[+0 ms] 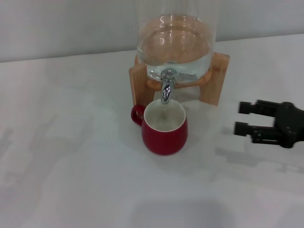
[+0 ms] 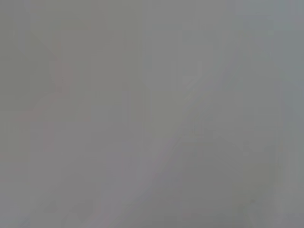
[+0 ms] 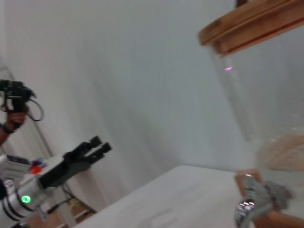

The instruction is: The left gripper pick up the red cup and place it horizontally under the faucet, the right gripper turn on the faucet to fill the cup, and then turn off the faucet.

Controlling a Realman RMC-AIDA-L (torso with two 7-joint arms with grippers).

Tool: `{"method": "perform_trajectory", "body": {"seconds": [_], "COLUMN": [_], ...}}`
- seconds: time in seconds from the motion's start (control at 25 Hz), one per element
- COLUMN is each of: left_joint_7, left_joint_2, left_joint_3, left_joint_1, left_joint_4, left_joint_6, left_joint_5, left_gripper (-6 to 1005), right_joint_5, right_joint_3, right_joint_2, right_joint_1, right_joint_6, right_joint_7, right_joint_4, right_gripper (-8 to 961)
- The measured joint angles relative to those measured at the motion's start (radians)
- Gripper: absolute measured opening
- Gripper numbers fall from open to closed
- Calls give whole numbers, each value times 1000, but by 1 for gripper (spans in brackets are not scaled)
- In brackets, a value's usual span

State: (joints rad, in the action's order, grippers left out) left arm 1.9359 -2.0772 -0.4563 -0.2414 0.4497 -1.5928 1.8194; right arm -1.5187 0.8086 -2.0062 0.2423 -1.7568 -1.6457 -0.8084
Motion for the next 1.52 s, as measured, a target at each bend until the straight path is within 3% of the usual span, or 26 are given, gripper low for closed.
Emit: {"method": "perform_trajectory", "body": {"seconds": [0.08, 0.36, 0.6, 1.52], "left_joint_7": [0, -1, -1, -1], "left_joint_2": [0, -1, -1, -1], "left_joint_3": [1, 1, 1, 1], "left_joint_1": [-2, -3, 6, 10], "left_joint_4": [-1, 2, 5, 0], "left_joint_6": [6, 7, -2, 4], "left_joint_5": [0, 6, 34, 57], "left_gripper": [841, 841, 841, 842], "right_joint_5": [-46, -192, -226, -337], "right_joint_3": [53, 224, 365, 373], "right_joint_2": [-2, -4, -5, -4], "right_joint_1": [8, 18, 50, 63], "right_joint_6": [23, 213, 392, 374], "right_joint_7": [9, 28, 63, 41], "right_joint_4": [0, 1, -6, -30], "right_gripper": [798, 798, 798, 798]}}
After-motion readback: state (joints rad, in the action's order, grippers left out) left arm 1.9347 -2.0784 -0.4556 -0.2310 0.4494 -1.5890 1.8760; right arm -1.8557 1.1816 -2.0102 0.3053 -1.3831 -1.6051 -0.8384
